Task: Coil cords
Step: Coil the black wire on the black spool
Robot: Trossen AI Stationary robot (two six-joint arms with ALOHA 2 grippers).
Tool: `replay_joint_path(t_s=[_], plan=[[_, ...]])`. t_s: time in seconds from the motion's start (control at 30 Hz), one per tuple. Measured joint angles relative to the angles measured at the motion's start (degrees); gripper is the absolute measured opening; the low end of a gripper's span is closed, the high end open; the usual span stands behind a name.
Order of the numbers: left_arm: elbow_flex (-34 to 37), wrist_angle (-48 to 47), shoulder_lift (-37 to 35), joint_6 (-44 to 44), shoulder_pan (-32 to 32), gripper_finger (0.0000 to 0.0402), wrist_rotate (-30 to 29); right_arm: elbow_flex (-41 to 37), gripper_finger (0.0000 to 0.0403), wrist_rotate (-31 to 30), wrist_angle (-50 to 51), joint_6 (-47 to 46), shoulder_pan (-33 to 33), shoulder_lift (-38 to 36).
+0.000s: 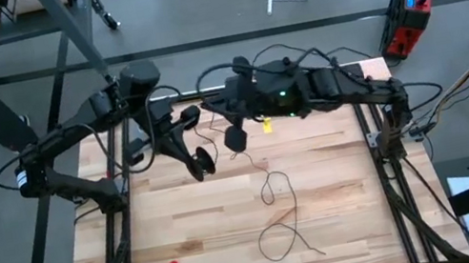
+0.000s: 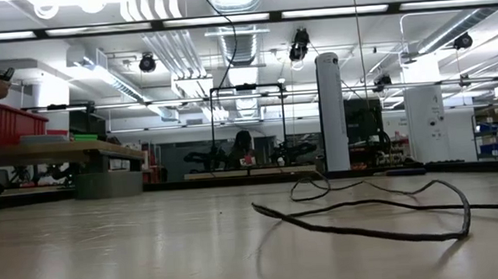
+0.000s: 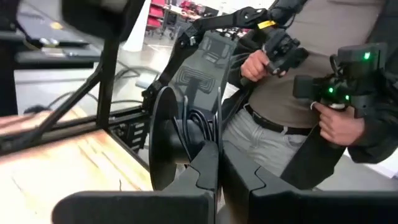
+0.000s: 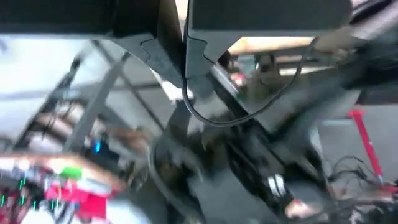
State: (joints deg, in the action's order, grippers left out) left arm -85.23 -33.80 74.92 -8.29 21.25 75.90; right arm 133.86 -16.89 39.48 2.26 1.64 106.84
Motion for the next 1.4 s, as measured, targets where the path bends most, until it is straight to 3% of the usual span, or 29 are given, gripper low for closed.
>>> replay_joint_path(t_s=[0.23, 0.43, 0.67, 0.87, 1.2, 1.4], plan=[[0.0, 10.9, -0.3, 1.1, -1.4, 0.0000, 3.6, 0.0, 0.0000, 4.6, 4.7, -10.8, -1.5, 0.1], [0.0, 20.4, -0.3, 5.6, -1.7, 0.0000, 4.6, -0.1, 0.0000, 16.4, 7.2, -21.7, -4.4, 0.2], [-0.1, 31.3, -0.3, 11.2, -3.4, 0.0000, 4.6, -0.2, 0.0000, 27.3, 8.2, -24.8, -4.9, 3.0], [2.5, 29.8, -0.7, 13.9, -3.4, 0.0000, 3.8, -0.2, 0.0000, 27.8, 7.7, -20.8, -3.9, 2.4], [16.2, 29.7, -3.5, 13.9, -2.7, 0.0000, -1.6, -0.1, 0.0000, 27.8, 10.1, -16.2, -1.6, -0.3], [19.1, 41.3, -5.6, 20.4, -2.7, 0.0000, -2.5, -0.1, 0.0000, 27.8, 14.6, -16.7, -0.3, -1.0]])
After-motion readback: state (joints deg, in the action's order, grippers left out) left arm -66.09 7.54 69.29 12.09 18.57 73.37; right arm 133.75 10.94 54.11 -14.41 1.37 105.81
